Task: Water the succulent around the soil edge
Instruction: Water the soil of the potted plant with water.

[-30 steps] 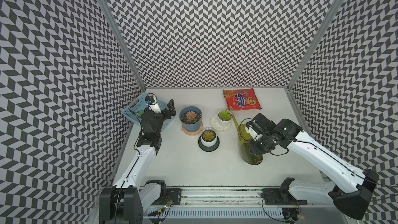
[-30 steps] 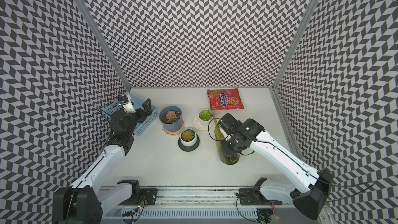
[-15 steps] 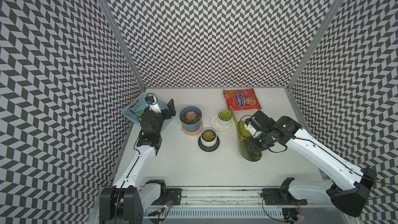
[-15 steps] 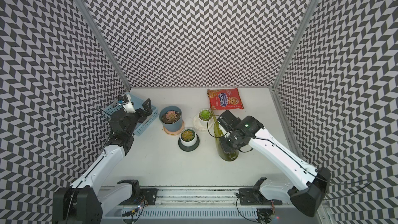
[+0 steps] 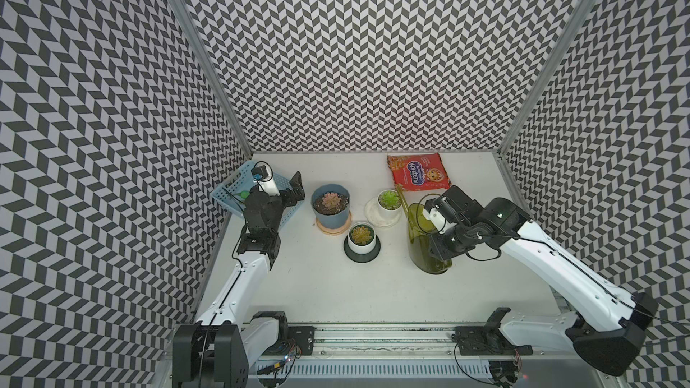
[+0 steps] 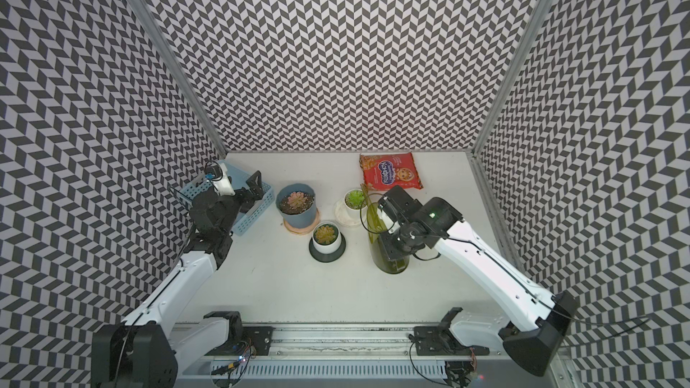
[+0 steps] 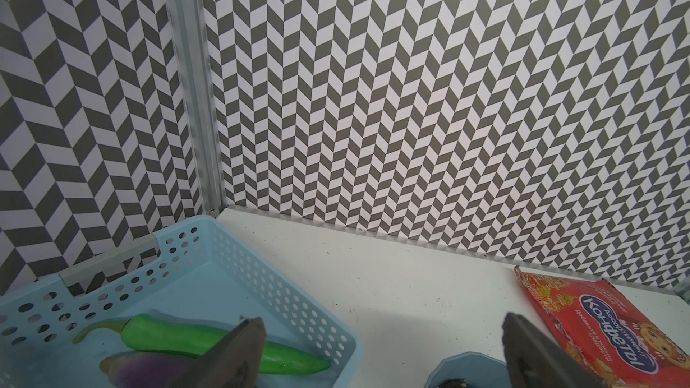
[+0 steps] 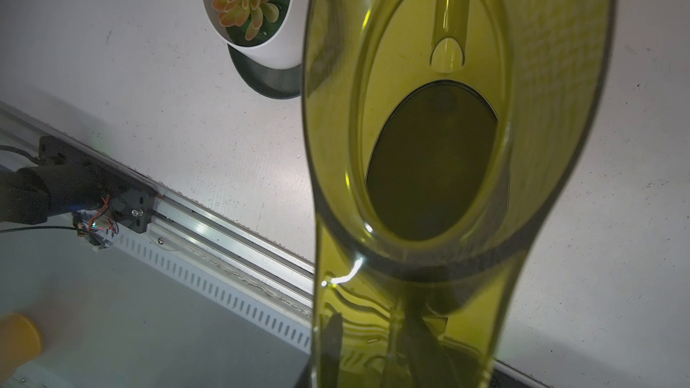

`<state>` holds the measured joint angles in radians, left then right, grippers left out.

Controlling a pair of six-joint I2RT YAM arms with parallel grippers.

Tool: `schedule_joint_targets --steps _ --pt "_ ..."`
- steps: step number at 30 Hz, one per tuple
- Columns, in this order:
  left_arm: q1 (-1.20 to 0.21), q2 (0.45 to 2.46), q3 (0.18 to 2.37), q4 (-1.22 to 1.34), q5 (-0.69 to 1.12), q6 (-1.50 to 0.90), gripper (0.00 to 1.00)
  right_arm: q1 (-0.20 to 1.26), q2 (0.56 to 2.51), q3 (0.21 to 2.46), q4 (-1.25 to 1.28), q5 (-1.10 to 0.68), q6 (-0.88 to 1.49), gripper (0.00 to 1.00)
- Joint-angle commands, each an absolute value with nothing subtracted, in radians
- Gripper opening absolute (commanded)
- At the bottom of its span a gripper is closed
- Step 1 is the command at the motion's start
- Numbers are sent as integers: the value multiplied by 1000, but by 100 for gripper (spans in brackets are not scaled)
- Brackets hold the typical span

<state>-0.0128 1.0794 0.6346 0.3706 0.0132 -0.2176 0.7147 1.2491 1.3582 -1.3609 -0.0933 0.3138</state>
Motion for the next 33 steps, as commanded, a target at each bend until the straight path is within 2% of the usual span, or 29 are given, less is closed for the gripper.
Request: schedule_joint_targets --steps 1,21,33 --pt "-16 1080 658 385 17 -205 100 711 1215 1390 -1326 -154 299 0" --pt "-15 1070 655 382 4 -204 100 765 1239 1386 -1326 -266 325 0" --pt "-23 1062 652 378 -4 -200 100 808 1251 1342 -1326 -249 363 0"
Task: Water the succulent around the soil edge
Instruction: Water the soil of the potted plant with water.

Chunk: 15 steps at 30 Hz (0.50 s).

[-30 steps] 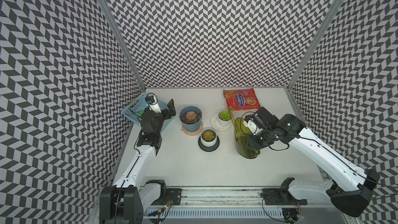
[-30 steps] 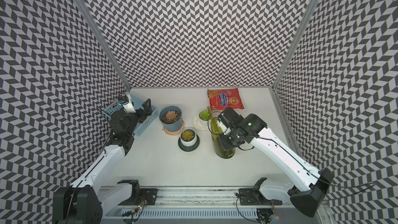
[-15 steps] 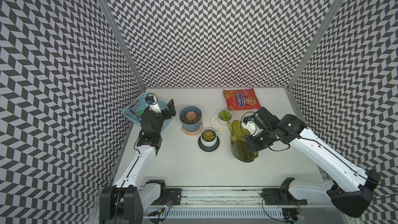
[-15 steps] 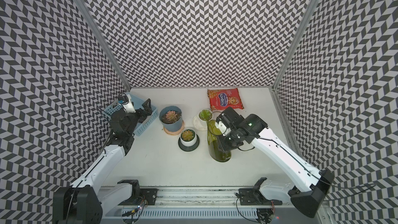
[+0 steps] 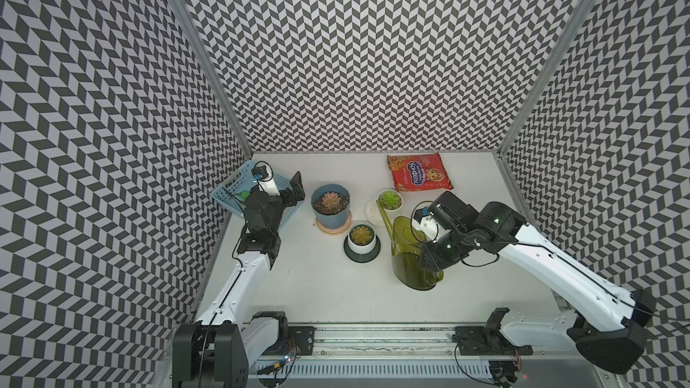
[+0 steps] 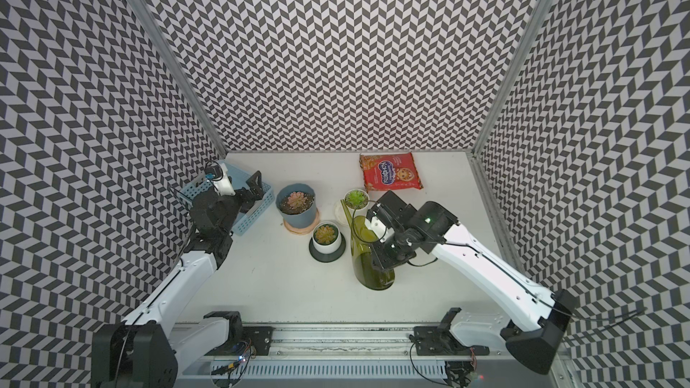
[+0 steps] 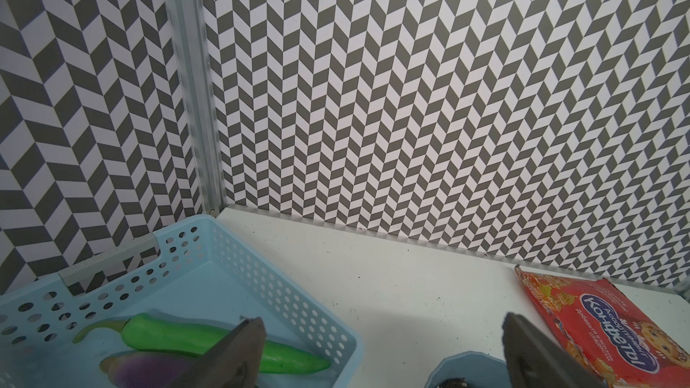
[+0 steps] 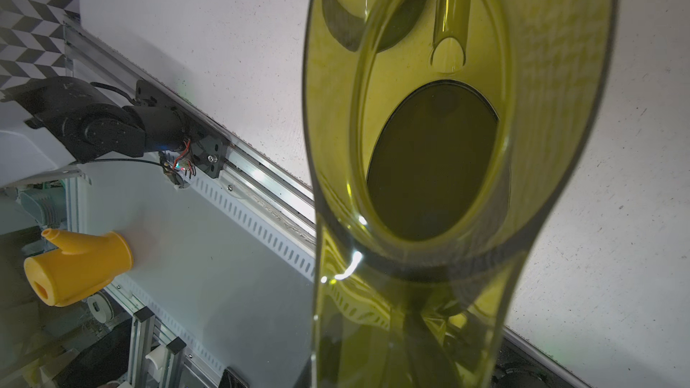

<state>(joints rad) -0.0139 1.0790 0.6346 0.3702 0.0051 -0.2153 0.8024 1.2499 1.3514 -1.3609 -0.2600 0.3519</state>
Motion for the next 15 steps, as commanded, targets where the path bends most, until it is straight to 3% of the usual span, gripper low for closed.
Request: schedule_joint_targets --steps 1,15 --pt "-25 1062 652 377 -3 -200 100 807 1253 1337 -1326 -243 364 0" --pt "-25 1063 650 382 -11 -196 100 806 1278 1338 -1327 -223 355 0"
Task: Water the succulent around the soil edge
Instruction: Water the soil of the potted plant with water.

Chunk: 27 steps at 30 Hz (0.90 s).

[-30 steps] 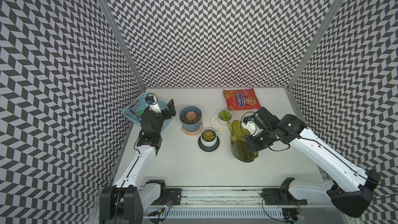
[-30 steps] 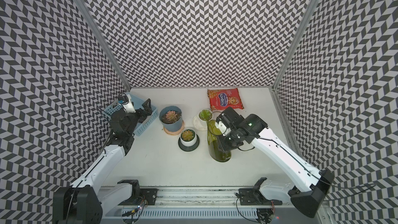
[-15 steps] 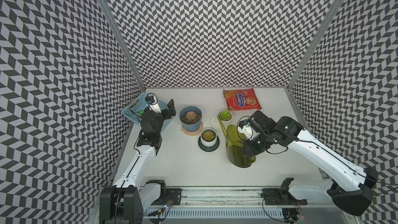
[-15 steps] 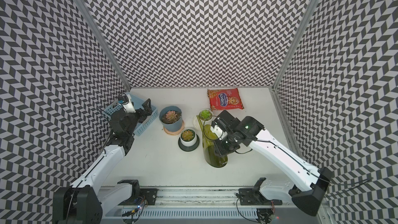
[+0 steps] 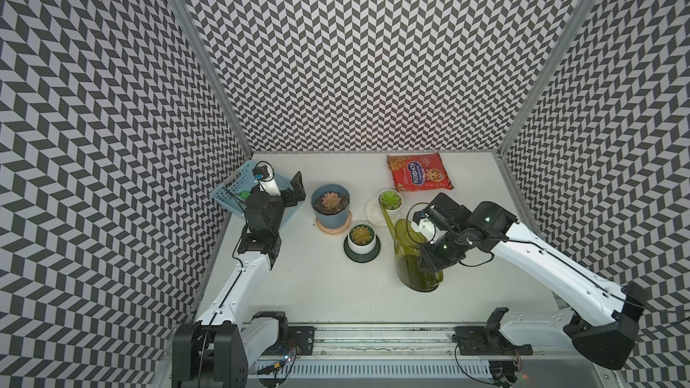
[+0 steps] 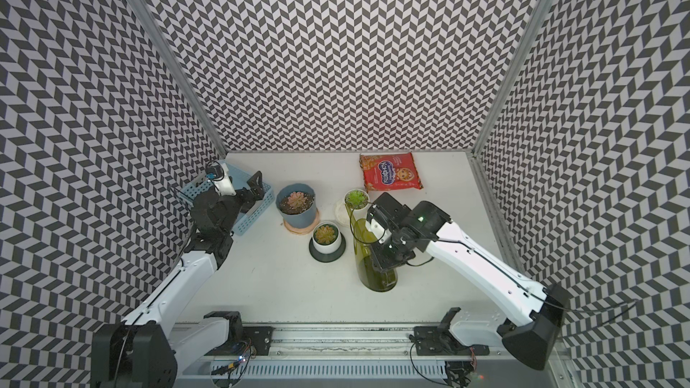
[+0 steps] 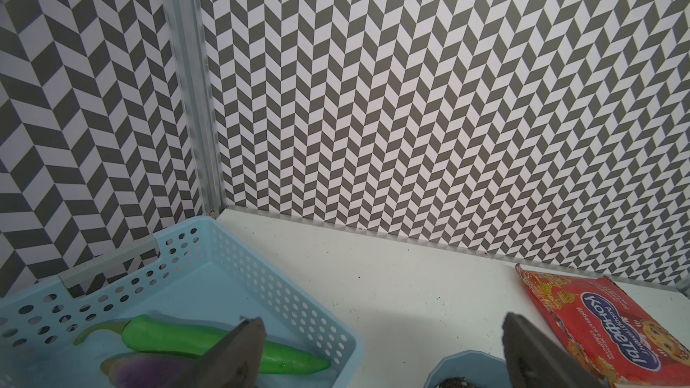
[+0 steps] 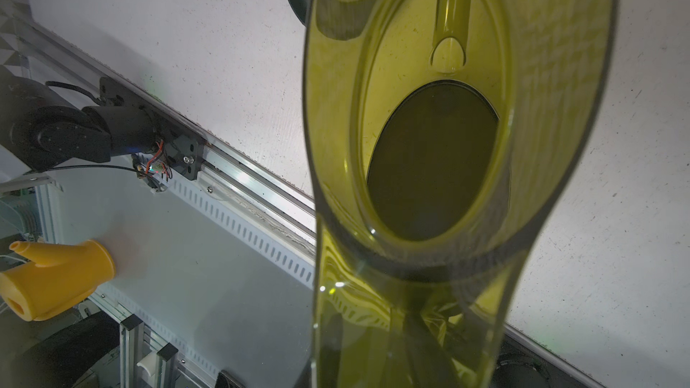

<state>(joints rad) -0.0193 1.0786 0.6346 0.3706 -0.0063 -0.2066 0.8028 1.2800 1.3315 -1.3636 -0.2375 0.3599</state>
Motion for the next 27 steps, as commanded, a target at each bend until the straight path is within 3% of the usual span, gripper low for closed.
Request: schedule_joint_targets --steps 1,27 --pt "-26 1063 650 382 -12 -196 100 807 1278 1336 -1327 -222 356 0" --pt "-26 1067 653 384 -6 -198 100 802 1240 1349 -1327 -196 384 0"
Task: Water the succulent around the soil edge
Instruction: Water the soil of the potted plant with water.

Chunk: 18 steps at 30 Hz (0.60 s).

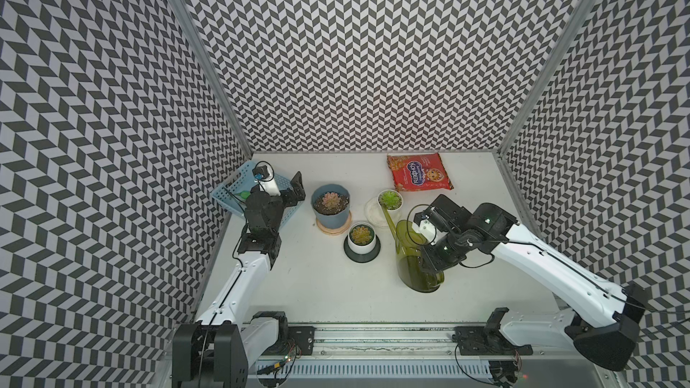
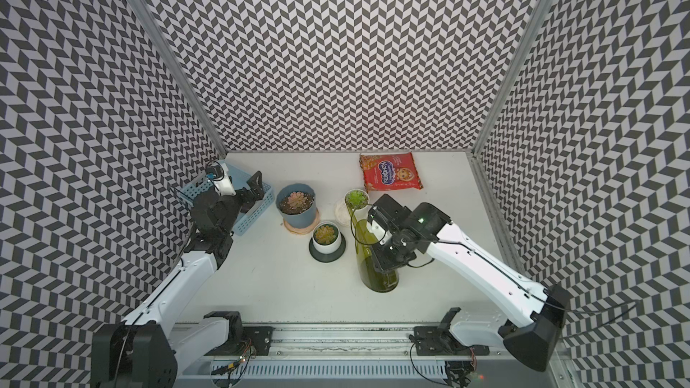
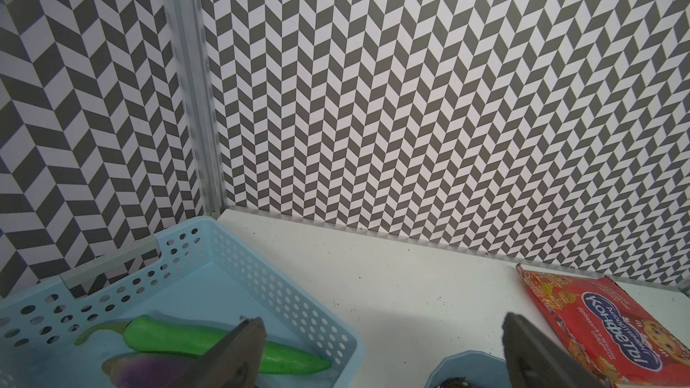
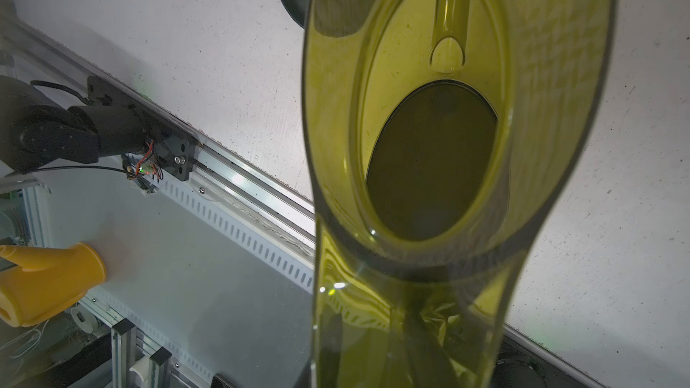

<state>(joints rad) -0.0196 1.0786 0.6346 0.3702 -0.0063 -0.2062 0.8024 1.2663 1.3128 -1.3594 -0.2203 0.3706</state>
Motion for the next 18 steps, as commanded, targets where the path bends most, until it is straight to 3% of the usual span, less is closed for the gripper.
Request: schedule_joint_targets --steps 1,18 --pt "-25 1067 653 384 -6 -198 100 802 1242 1354 -1326 -194 384 0" --pt "-26 1065 653 382 -9 -198 100 794 1260 1341 -1326 -196 366 0"
